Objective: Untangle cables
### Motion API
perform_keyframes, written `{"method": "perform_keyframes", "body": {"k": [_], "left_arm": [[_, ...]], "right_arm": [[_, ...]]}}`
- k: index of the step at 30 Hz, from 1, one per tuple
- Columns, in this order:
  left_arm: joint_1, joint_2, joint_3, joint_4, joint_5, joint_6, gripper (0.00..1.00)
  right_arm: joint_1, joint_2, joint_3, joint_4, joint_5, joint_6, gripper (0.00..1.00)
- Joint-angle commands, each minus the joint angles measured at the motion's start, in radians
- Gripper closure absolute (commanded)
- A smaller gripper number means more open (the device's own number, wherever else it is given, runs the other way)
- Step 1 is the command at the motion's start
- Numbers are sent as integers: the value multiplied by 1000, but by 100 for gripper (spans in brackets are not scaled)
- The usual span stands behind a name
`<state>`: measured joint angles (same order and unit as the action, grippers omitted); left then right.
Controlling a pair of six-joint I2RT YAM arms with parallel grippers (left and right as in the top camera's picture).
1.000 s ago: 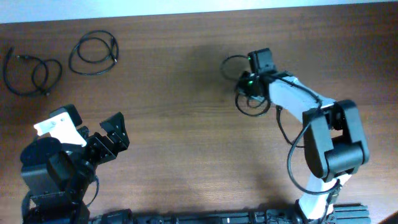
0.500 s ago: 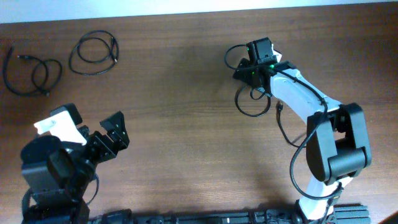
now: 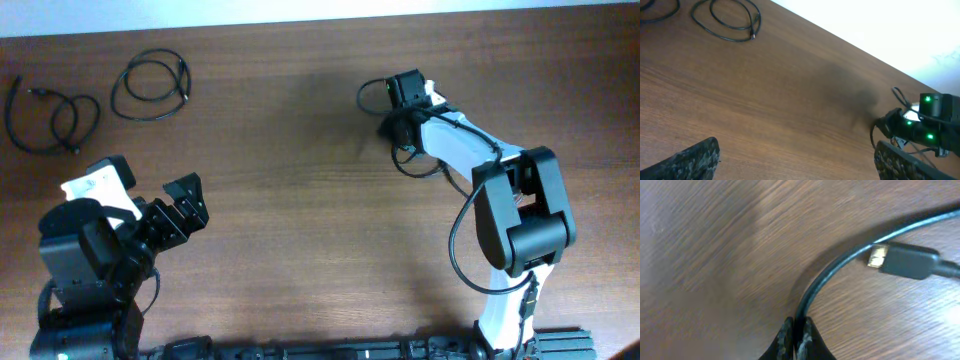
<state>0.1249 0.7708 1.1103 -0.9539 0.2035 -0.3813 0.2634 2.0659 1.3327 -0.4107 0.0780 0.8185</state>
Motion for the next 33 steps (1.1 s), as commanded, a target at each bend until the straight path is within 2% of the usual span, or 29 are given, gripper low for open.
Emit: {"method": "perform_keyframes", "body": {"k": [1, 2, 4, 6, 7, 8, 10, 12, 15, 18, 21, 22, 24, 26, 27, 28, 30, 33], "left_arm": [[2, 0, -3, 20, 10, 12, 2], [2, 0, -3, 37, 10, 12, 1], [2, 0, -3, 55, 10, 12, 1], [2, 0, -3, 54, 10, 12, 1], [2, 0, -3, 51, 10, 13, 1], [2, 0, -3, 51, 10, 12, 1], [2, 1, -3, 51, 10, 12, 1], [2, 1, -3, 51, 11, 12, 1], [2, 21, -34, 51, 90, 8, 1], [-13, 147, -84, 55, 228, 8, 1], [-168, 340, -84, 143, 226, -45, 3], [-272, 441, -84, 206, 209, -64, 12], [-393, 596, -83, 256, 163, -135, 4], [-477, 764, -83, 293, 152, -223, 16], [-521, 861, -83, 312, 114, -305, 24], [-546, 914, -83, 343, 111, -324, 25], [-603, 985, -83, 416, 62, -344, 37], [-673, 986, -82, 397, -162, -368, 38]], "right_arm": [[59, 22, 4, -82, -326, -330, 96], [137, 8, 4, -151, -413, -427, 96], [284, 4, 4, -201, -394, -478, 96], [356, 4, 12, -205, -370, -478, 96], [359, 4, 23, -222, -370, -478, 82], [342, 2, 50, -277, -367, -478, 60], [279, -33, 161, -462, -282, -478, 40], [218, -96, 277, -557, -246, -478, 27], [108, -223, 421, -654, -246, -466, 26], [-18, -437, 431, -723, -245, -467, 26], [-112, -592, 431, -784, -238, -467, 26], [-129, -631, 431, -807, -196, -467, 26], [-128, -668, 431, -849, -132, -467, 26], [-127, -670, 431, -868, -129, -467, 26], [-126, -670, 431, -874, -129, -467, 26], [-126, -670, 431, -874, -129, -467, 26], [-126, -670, 431, -885, -125, -467, 26], [-126, -670, 429, -887, -121, -467, 26]]}}
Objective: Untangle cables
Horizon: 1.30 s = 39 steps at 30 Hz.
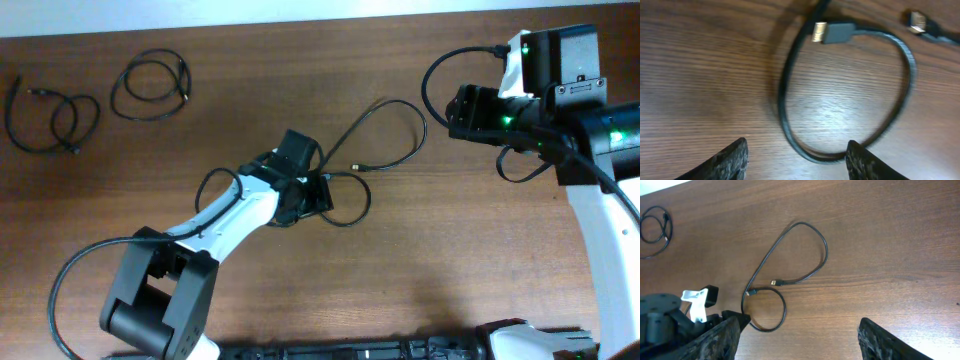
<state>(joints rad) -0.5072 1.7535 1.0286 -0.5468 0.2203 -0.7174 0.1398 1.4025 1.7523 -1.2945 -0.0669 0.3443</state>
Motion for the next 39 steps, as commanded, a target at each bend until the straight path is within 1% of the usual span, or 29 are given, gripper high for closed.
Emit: {"method": "perform_keyframes", "body": {"k": [1, 3, 4, 8, 10, 11, 12, 13, 14, 15, 16, 17, 19, 22, 24, 26, 27, 30, 31, 32, 33, 34, 35, 39], "left_arm": [[-53, 4, 1, -10, -222, -32, 41], [-56, 5, 9, -6, -280, -31, 48], [-63, 13, 20, -6, -318, -30, 50], [-108, 117, 96, -13, -326, 8, 54], [-114, 175, 156, -64, -327, 15, 62], [-114, 188, 170, -76, -326, 14, 67], [-114, 187, 172, -79, -326, 14, 82], [-102, 185, 213, -152, -366, 15, 100], [-90, 181, 241, -209, -418, 15, 100], [-70, 169, 283, -294, -502, 14, 100], [-37, 143, 344, -413, -618, 14, 100], [-6, 106, 389, -493, -684, 14, 100], [68, -3, 414, -544, -700, 14, 100], [175, -174, 414, -571, -680, 14, 100], [285, -381, 414, -601, -677, 18, 100], [370, -538, 414, -603, -678, 110, 100], [401, -586, 414, -603, -682, 134, 100], [563, -721, 413, -627, -761, 143, 100], [605, -729, 413, -633, -772, 143, 100], [695, -719, 413, -637, -769, 143, 100], [765, -691, 412, -638, -749, 132, 100], [800, -670, 412, -637, -724, 124, 100], [855, -627, 412, -637, -676, 100, 100], [991, -441, 412, -652, -438, 101, 100]], "right_arm": [[-3, -6, 8, -5, 24, 7, 26], [-3, -6, 8, -11, 24, 7, 26], [-3, -6, 8, -13, 24, 6, 26], [-3, -6, 8, -24, 31, 3, 26], [-3, -6, 8, -46, 67, 3, 26], [-3, -6, 8, -61, 87, 3, 26], [-3, -6, 8, -72, 87, 3, 26], [-3, -6, 8, -81, 87, 3, 26], [-3, -6, 8, -85, 88, 3, 26], [-3, -6, 8, -88, 88, 3, 27], [-3, -6, 8, -89, 88, 4, 26], [-3, -6, 8, -89, 87, 4, 27], [-3, -6, 8, -89, 87, 4, 26], [-3, -6, 8, -87, 87, 4, 26], [-3, -6, 8, -79, 87, 4, 26], [-3, -6, 8, -70, 87, 13, 26], [-3, -6, 8, -66, 87, 13, 26], [-3, -6, 8, -61, 87, 31, 26], [-3, -6, 8, -60, 87, 31, 26], [-3, -6, 8, -61, 87, 31, 26], [-3, -6, 8, -61, 87, 31, 26], [-3, -6, 8, -61, 87, 31, 26], [-3, -6, 8, -61, 87, 31, 26], [-3, -6, 8, -60, 87, 30, 26]]}}
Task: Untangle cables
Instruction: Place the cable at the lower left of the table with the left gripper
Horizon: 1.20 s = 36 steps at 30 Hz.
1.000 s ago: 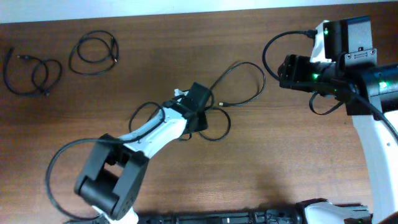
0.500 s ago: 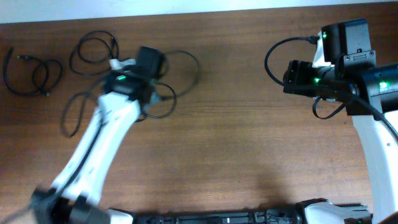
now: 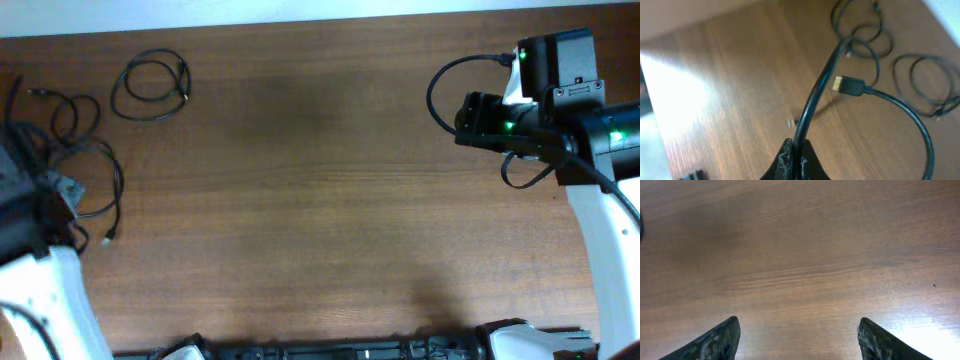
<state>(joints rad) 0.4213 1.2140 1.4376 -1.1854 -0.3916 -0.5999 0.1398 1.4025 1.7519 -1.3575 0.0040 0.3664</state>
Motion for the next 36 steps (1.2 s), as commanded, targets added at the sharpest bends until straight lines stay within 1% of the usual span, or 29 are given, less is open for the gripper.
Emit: {"method": "perform_keyframes", "body": {"k": [1, 2, 5, 7, 8, 9, 10, 11, 12, 14, 15, 18, 19, 20, 21, 25, 27, 28, 29, 30, 31, 34, 35, 36], "left_arm": [[81, 158, 3, -29, 229, -18, 100], [106, 227, 3, -53, 253, -93, 100], [175, 289, 3, -91, 238, -286, 100], [230, 278, 3, -91, 227, -332, 100], [287, 271, 3, -92, 227, -358, 100], [336, 270, 3, -104, 227, -407, 100], [382, 270, 3, -131, 227, -486, 100], [438, 270, 3, -161, 227, -590, 100], [454, 272, 3, -159, 224, -602, 100], [472, 284, 3, -158, 187, -675, 100], [472, 293, 3, -148, 182, -694, 100], [469, 341, 3, -135, 190, -694, 99], [469, 364, 3, -124, 198, -694, 96], [469, 382, 3, -111, 219, -694, 95], [469, 409, 3, -84, 268, -694, 100], [467, 490, 3, 25, 364, -694, 100], [460, 528, 3, 40, 370, -694, 100], [460, 539, 3, 40, 369, -694, 97], [460, 542, 3, 42, 370, -694, 50], [460, 542, 3, 45, 370, -694, 6], [460, 542, 3, 47, 370, -694, 1], [460, 542, 3, 48, 417, -685, 1], [460, 542, 5, 55, 468, -625, 1], [458, 542, 7, 101, 574, -473, 1]], "right_arm": [[-3, -6, 9, 2, 16, 8, 26], [-3, -6, 9, 2, 16, 8, 26], [-3, -6, 9, 2, 16, 8, 26], [-3, -6, 9, 0, 16, 8, 27], [-3, -6, 9, -1, 16, 8, 26], [-3, -6, 9, 0, 16, 8, 26], [-3, -6, 9, 0, 16, 8, 26], [-3, -6, 9, 0, 16, 8, 26], [-3, -6, 9, 0, 16, 8, 26], [-3, -6, 9, -1, 16, 8, 26], [-3, -6, 9, -1, 16, 8, 26], [-3, -5, 9, 0, 16, 8, 26], [-3, -5, 9, 0, 16, 8, 26], [-3, -5, 9, 0, 16, 8, 26], [-3, -5, 9, 0, 16, 8, 26], [-3, -5, 9, -1, 16, 8, 26], [-3, -5, 9, 0, 16, 9, 26], [-3, -5, 9, 0, 16, 9, 26], [-3, -5, 9, 0, 16, 9, 26], [-3, -5, 9, 0, 16, 9, 26], [-3, -4, 9, 0, 16, 9, 26], [-3, -4, 9, 0, 16, 9, 26], [-3, -4, 9, 0, 15, 9, 26], [-3, -4, 9, 0, 12, 9, 26]]}}
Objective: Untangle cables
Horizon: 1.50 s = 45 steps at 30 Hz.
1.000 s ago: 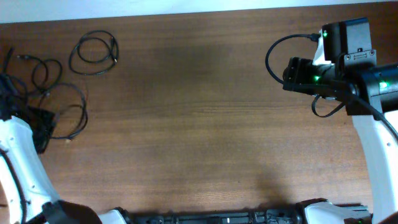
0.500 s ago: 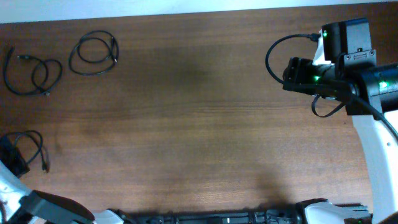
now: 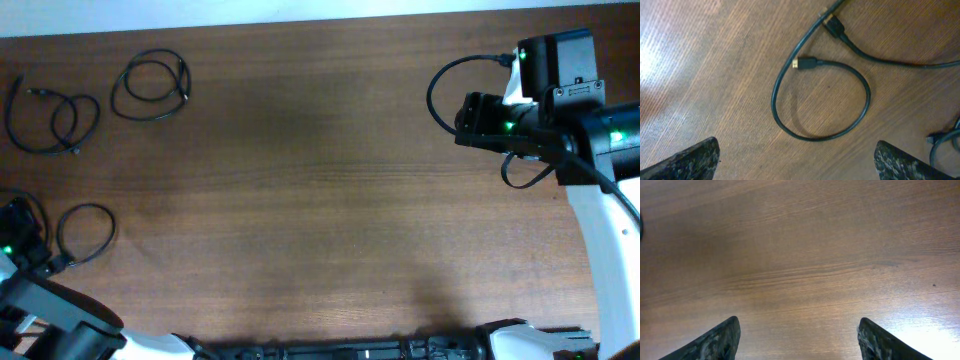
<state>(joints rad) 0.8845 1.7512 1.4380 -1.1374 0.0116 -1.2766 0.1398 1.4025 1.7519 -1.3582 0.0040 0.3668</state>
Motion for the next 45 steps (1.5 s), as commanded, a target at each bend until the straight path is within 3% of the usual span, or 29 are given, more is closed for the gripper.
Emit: {"method": "perform_keyframes", "body": {"k": [1, 2, 3, 5, 11, 16, 20, 21, 22, 23, 36, 40, 45], "left_arm": [[-7, 5, 7, 102, 251, 318, 1], [-23, 3, 7, 192, 399, 528, 1], [-63, -5, 7, 243, 485, 649, 1], [-181, -39, 7, 301, 478, 743, 0], [-645, -210, 11, 375, 87, 906, 1], [-727, -520, -19, 231, 44, 940, 1], [-749, -887, -226, 234, 47, 1032, 1], [-749, -960, -269, 233, 47, 1032, 1], [-749, -1028, -304, 228, 47, 1032, 1], [-749, -1069, -315, 218, 47, 1032, 1], [-750, -1140, -318, -344, 47, 1032, 1], [-850, -1194, -319, -368, 48, 1032, 1], [-882, -1464, -319, -368, 47, 1032, 1]], "right_arm": [[-3, -4, 9, 1, 8, 11, 26], [-3, -4, 9, 1, 8, 16, 26], [-3, -4, 9, 5, 8, 17, 26], [-3, -4, 9, 8, 8, 42, 26], [-3, -4, 9, -24, 60, 38, 26], [-3, -4, 8, -18, 72, 38, 26], [-3, -1, 8, -14, 73, 38, 25], [-3, 4, 8, -15, 72, 38, 10], [-3, 11, 8, -15, 72, 38, 2], [-3, 16, 8, -15, 72, 38, 2], [-3, 33, 8, -4, 72, 38, 2], [-3, 33, 8, -4, 72, 38, 1], [-3, 33, 8, -4, 72, 38, 2]]}}
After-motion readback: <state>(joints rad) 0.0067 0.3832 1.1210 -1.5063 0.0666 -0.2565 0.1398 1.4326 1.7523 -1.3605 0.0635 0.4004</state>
